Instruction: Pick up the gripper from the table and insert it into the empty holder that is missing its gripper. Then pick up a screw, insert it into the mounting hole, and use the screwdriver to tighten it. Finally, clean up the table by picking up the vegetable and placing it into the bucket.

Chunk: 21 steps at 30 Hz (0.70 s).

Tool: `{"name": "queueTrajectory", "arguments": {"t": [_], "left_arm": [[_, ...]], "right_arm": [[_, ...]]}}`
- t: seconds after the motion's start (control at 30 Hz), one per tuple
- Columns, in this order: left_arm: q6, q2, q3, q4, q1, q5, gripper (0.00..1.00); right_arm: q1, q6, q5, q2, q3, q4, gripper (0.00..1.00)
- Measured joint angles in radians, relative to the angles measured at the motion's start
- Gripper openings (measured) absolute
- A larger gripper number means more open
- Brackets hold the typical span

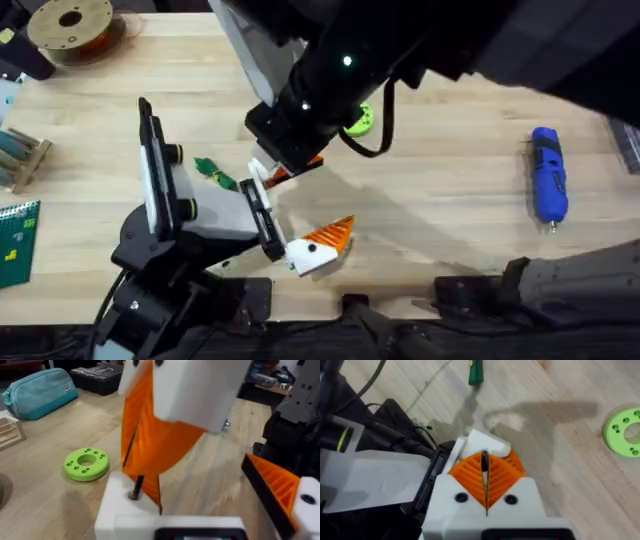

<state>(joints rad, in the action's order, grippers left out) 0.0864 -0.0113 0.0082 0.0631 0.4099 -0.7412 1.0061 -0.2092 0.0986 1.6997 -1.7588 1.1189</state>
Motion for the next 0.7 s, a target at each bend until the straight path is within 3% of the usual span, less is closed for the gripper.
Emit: {"name": "queueTrajectory", "arguments": {"t": [0.7], "left_arm": [[0.002, 0.000, 0.000, 0.000, 0.000, 0.000, 0.987]], "right_arm": [[0.002, 0.000, 0.001, 0.029, -0.001, -0.009, 0.007]]}}
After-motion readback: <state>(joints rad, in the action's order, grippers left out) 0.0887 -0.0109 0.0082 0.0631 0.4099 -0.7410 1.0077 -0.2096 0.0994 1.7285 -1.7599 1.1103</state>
